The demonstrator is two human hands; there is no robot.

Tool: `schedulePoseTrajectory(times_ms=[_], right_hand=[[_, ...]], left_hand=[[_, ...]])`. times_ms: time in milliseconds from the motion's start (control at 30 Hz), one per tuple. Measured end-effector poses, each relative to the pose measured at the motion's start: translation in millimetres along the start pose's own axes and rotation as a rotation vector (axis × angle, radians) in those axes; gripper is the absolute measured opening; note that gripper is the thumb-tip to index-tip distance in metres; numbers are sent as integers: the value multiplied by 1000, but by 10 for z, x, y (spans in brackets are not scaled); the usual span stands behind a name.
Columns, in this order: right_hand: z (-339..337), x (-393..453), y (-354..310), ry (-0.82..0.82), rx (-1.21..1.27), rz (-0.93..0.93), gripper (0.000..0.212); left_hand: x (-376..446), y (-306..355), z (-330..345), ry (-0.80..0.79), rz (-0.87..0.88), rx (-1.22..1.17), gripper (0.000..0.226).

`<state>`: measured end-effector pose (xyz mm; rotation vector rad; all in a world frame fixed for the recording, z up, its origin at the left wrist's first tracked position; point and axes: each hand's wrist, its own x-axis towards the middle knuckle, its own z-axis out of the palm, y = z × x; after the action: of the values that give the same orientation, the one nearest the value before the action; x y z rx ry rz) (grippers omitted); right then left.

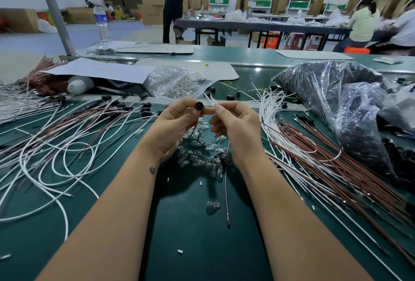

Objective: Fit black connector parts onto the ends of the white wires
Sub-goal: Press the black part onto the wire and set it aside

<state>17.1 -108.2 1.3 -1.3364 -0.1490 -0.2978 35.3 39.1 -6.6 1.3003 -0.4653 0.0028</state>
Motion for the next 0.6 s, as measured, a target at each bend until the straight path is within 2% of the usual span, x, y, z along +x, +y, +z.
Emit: schedulePoseTrajectory(times_ms=[200,367,500,567,600], right_hand=[[-17,7,10,5,1,-5,4],[-10,20,30,28,-20,-18,9],[-49,58,37,89,-24,1,8],[-113,80,49,124,-131,26,4],[-152,91,50,128,-270,38,3]], left_hand=[[16,-25,0,13,1,18,13],[36,-27,8,128,43,45,13],[32,-12,-6,266,-9,101,14],[10,6,-36,316,-1,118,15],[2,24,-58,359,24,100,15]])
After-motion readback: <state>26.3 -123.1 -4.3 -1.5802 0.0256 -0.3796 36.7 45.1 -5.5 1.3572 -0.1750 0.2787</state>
